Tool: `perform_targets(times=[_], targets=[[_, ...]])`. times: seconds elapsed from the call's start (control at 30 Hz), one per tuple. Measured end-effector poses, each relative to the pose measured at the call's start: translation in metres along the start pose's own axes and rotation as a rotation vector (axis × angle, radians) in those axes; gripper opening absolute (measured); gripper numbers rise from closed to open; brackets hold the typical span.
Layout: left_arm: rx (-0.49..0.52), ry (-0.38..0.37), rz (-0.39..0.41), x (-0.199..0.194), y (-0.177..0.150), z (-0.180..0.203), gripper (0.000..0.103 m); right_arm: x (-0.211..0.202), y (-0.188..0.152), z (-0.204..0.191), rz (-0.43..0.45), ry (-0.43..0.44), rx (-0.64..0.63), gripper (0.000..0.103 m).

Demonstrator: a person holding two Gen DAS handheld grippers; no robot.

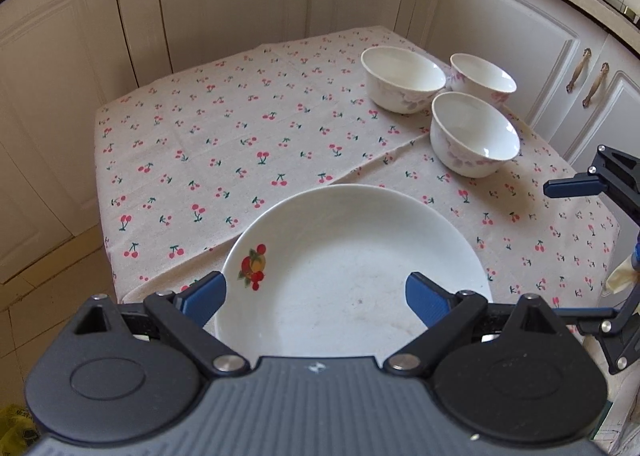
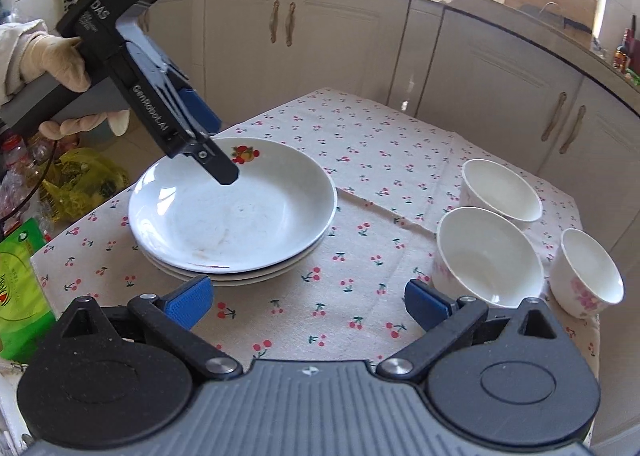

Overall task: Organize plates and bowls
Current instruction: 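Open the left tool and withdraw it from the plate stack, then reach the right tool to a white bowl and close on its rim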

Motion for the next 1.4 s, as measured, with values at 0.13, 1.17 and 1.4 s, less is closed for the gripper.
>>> perform_targets(times=[0.13, 1.17, 1.4], targets=[[0.014, 0.015, 0.095, -0.02, 0.002, 0.026, 0.096, -0.015, -0.004, 0.014, 0.052, -0.037, 0.058, 0.103], [-0.01, 0.193, 0.322, 0.039, 0.046, 0.179, 0.1, -0.044, -0.025, 0.155, 0.071, -0.117, 0.178, 0.103], [-0.047, 0.179, 0.292, 0.071, 0.058, 0.173, 0.1, -0.023, -0.003, 0.173, 0.049, -0.084, 0.142, 0.103]])
Point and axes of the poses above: each gripper's, at about its wrist camera, not at the fingertips, and x roughly the way its jaws point, z to its right, y to its top, the point moved 5 cm from there along x, roughly the way its jaws point, and after that the axes turned 7 degrees about x, right-handed, at the moved point
